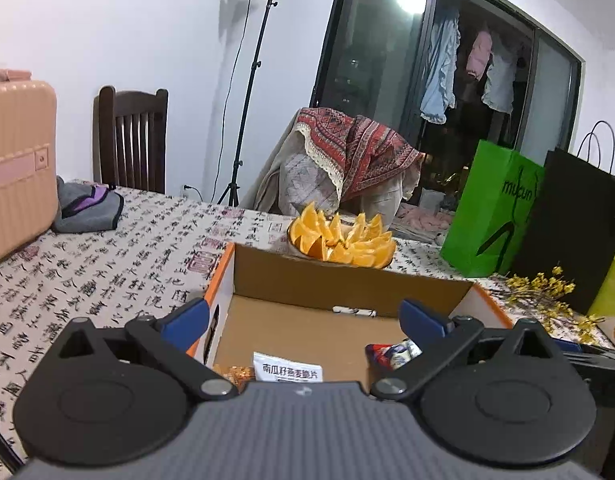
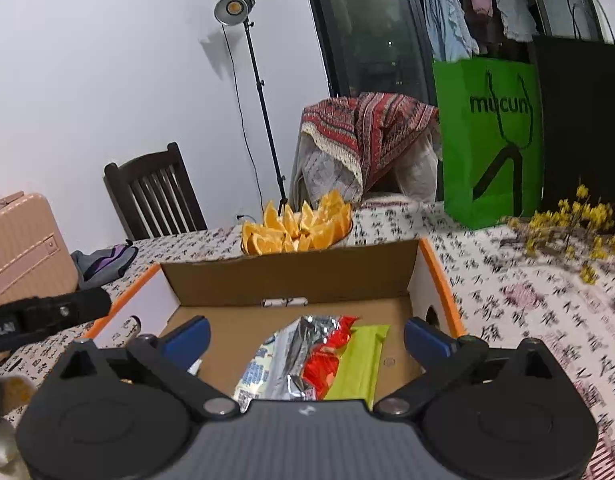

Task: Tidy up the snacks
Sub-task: 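Lower both held packs into the box and open both grippers, then move both grippers back from the box toward the snack pile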

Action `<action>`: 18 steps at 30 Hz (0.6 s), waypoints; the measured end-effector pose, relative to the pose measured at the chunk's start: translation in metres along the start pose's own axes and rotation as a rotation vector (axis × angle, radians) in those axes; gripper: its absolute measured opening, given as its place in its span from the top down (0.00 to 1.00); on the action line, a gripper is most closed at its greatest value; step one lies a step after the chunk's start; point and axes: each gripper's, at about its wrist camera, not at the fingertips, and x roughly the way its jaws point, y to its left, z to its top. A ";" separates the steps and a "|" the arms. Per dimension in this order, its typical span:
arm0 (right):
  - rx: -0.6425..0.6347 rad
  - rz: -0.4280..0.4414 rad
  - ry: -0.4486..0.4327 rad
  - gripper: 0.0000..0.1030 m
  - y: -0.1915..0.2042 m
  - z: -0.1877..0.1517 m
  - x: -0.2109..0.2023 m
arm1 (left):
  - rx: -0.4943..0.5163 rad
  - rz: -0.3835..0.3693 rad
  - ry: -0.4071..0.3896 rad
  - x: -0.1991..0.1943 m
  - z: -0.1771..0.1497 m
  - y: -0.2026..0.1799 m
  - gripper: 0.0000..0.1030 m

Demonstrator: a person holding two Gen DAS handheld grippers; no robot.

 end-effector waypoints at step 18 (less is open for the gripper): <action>-0.045 -0.021 -0.029 0.00 0.017 -0.017 -0.110 | 0.030 0.005 -0.046 -0.108 -0.009 -0.002 0.00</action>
